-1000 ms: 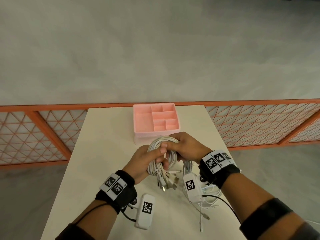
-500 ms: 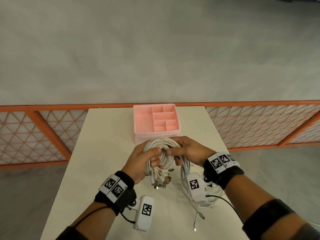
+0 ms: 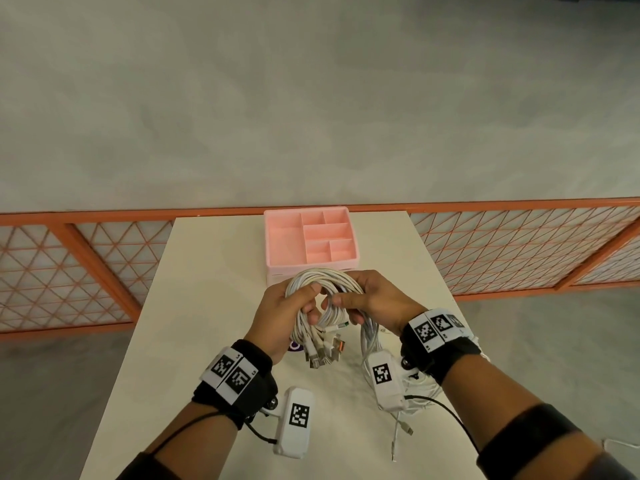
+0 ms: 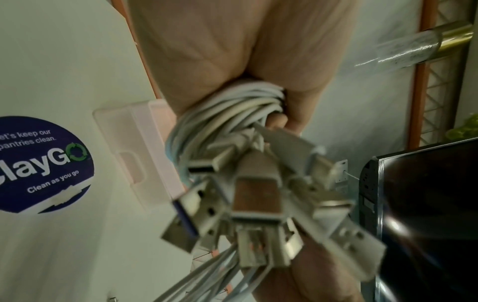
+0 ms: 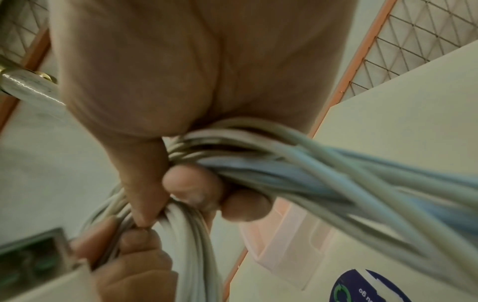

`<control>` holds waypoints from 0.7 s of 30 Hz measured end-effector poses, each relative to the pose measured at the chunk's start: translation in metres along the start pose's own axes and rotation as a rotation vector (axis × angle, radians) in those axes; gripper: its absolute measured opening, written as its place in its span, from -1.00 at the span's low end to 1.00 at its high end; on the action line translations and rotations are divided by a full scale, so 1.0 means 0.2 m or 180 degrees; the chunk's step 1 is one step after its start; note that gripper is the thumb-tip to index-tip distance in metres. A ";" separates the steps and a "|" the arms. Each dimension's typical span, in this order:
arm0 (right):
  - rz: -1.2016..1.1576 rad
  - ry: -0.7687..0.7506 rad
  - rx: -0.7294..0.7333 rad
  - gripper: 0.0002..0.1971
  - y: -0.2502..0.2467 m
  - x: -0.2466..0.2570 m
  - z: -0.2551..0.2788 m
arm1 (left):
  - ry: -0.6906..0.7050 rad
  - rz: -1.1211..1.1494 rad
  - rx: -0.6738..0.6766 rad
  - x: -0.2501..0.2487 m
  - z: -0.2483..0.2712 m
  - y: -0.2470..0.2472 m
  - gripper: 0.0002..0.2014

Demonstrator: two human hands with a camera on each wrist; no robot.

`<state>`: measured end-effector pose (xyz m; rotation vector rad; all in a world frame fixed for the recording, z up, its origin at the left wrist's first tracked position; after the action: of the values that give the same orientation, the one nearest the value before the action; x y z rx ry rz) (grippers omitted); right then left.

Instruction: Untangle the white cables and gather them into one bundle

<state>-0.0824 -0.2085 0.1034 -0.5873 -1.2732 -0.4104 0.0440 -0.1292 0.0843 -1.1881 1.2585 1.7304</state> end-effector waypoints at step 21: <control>0.0526 0.0559 -0.0986 -0.71 0.11 -0.15 0.13 | 0.0367 0.0330 -0.0038 -0.15 0.00 0.15 -0.88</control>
<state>-0.0965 -0.1753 0.0750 -0.8920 -0.9911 -0.5138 0.0282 -0.1381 0.1233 -1.2653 1.4021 1.7670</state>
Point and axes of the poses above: each hand's wrist, its own z-axis away from the middle knuckle, its own y-axis out of the palm, x = y × z, the point moved 7 cm from there along -z, towards the middle knuckle, and after that the axes turned 2 degrees about z, right-handed, at the moved point
